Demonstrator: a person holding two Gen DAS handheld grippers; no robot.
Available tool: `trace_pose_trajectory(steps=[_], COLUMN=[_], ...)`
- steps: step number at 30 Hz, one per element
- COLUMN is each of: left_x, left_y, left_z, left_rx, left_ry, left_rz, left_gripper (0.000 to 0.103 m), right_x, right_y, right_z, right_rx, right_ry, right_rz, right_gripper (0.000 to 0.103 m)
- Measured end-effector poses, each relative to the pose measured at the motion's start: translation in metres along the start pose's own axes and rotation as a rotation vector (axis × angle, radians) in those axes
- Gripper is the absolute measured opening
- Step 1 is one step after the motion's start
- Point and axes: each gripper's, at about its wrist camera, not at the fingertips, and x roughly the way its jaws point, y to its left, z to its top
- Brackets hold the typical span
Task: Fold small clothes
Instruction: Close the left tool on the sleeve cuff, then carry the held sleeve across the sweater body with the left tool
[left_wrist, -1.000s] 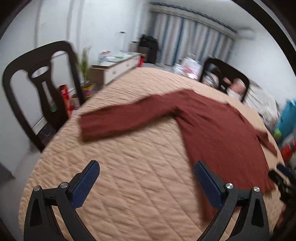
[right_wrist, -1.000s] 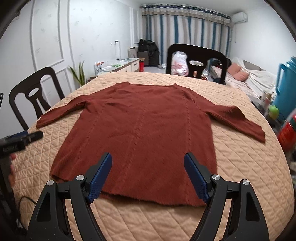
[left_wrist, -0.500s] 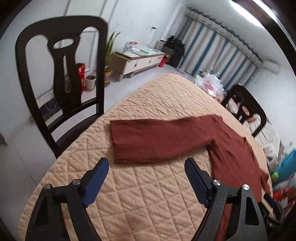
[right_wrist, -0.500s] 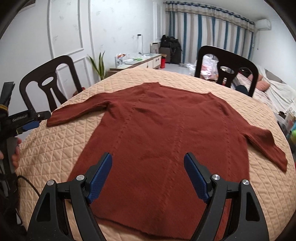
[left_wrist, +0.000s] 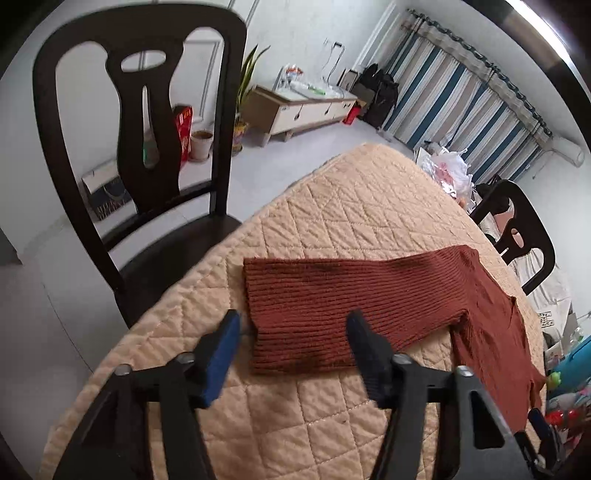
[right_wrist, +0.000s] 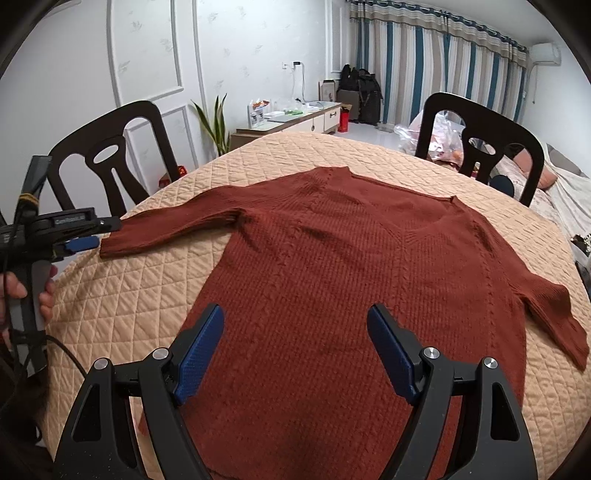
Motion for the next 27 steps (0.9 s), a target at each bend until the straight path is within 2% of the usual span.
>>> trace_pose_trajectory(steps=[4,5,7,8,11,12,18,27], left_x=[0.002,0.003,0.004,0.004,0.009,0.01,0.001,-0.012], left_y=[-0.006,-0.007,-0.009,-0.009,-0.011,-0.012,-0.027,-0.068], left_z=[0.001,0.002,0.003,0.004,0.005,0.005,0.009,0.014], left_rx=[0.03,0.036,0.045,0.047,0.063,0.07,0.123,0.234], left_ry=[-0.009,-0.009,-0.007,-0.007,0.008,0.01,-0.039,-0.091], left_rz=[0.02,0.024,0.038,0.037,0.034,0.029,0.015,-0.09], left_gripper=[0.057,0.05,0.046,0.034,0.016,0.014,0.01,0.01], right_x=[0.002,0.002,0.004,0.004,0.007,0.008,0.01,0.008], right_y=[-0.001,-0.001,-0.001,-0.001,-0.002,-0.002,-0.005,-0.008], right_z=[0.001,0.001,0.001,0.002,0.002,0.002,0.002,0.005], right_rx=[0.001,0.002,0.002,0.003,0.009,0.011,0.021,0.028], right_ry=[0.007,0.008,0.012,0.014,0.02,0.023,0.03,0.015], right_rz=[0.01,0.011,0.014,0.015,0.018,0.018,0.023,0.031], right_gripper=[0.08,0.08,0.08,0.08,0.08,0.08,0.08,0.08])
